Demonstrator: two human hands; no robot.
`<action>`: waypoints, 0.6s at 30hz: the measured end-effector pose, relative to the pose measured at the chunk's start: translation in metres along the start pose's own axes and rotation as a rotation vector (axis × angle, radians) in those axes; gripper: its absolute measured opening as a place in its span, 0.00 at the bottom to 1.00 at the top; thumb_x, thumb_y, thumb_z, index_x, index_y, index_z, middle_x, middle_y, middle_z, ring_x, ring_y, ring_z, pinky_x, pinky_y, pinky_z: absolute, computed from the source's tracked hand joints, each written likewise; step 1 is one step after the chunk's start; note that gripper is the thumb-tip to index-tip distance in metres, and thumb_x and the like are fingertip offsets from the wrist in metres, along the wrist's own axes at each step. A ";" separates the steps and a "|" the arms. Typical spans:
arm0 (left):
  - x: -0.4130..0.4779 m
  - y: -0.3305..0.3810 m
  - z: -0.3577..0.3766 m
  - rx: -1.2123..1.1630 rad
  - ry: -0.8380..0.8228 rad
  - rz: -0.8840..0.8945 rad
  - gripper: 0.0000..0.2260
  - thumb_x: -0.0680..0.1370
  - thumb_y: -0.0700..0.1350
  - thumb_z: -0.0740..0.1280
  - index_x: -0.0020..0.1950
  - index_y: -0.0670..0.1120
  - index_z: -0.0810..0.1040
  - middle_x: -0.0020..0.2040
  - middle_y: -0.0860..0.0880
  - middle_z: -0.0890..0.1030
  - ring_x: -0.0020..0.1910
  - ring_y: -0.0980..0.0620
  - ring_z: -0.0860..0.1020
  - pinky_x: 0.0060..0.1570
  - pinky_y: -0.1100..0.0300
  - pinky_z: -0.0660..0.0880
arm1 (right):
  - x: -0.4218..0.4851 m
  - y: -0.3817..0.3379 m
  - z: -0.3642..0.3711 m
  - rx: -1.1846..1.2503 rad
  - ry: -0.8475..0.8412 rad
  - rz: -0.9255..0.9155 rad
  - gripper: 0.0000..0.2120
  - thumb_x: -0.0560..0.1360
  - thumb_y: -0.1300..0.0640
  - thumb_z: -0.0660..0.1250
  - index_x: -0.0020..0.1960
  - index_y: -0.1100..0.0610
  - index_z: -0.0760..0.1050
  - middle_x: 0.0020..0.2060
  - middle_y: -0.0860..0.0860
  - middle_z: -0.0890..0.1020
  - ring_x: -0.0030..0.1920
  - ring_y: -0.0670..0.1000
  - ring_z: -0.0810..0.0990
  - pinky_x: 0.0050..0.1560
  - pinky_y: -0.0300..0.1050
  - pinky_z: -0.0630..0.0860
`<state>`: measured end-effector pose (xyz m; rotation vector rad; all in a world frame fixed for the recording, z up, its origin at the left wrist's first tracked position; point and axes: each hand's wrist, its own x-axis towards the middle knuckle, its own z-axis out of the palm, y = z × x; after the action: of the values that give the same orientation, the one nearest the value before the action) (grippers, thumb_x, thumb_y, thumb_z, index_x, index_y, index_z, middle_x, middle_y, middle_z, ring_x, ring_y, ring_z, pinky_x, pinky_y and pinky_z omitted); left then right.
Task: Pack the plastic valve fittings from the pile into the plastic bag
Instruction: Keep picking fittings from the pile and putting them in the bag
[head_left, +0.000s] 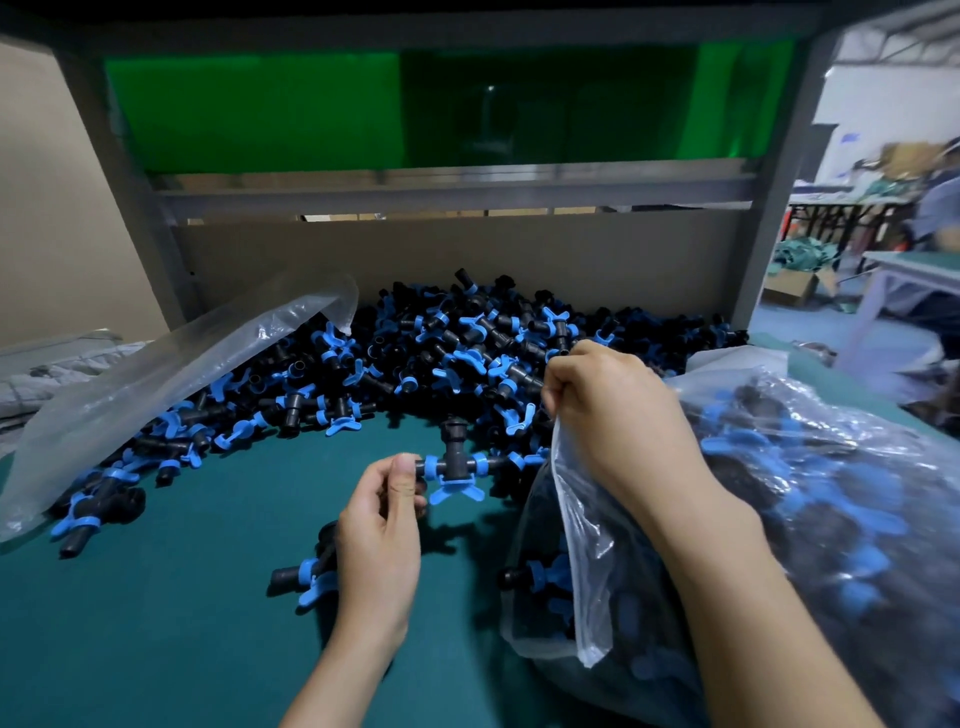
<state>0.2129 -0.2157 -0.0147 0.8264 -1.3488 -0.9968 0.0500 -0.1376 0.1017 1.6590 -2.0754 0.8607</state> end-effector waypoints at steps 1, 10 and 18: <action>-0.002 0.006 0.000 -0.037 -0.024 -0.014 0.14 0.78 0.57 0.60 0.47 0.50 0.80 0.37 0.56 0.81 0.36 0.61 0.77 0.38 0.72 0.73 | -0.002 -0.003 -0.002 0.045 -0.001 0.011 0.18 0.72 0.66 0.58 0.29 0.47 0.64 0.37 0.45 0.72 0.41 0.52 0.75 0.42 0.49 0.70; -0.048 0.066 0.014 -0.204 -0.604 -0.186 0.14 0.81 0.52 0.61 0.52 0.48 0.83 0.49 0.47 0.86 0.52 0.46 0.83 0.53 0.54 0.80 | 0.013 -0.030 -0.039 0.236 0.003 0.055 0.15 0.66 0.69 0.57 0.28 0.51 0.66 0.37 0.48 0.75 0.39 0.54 0.74 0.41 0.49 0.71; -0.052 0.112 0.037 -0.058 -0.985 -0.042 0.20 0.78 0.32 0.60 0.34 0.51 0.82 0.32 0.58 0.82 0.31 0.65 0.77 0.35 0.73 0.70 | 0.005 -0.042 -0.046 0.147 0.004 0.040 0.16 0.68 0.66 0.57 0.27 0.49 0.65 0.37 0.47 0.74 0.40 0.51 0.72 0.32 0.43 0.59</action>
<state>0.1888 -0.1226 0.0707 0.2870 -2.1038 -1.5626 0.0849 -0.1173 0.1501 1.6922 -2.0943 1.0516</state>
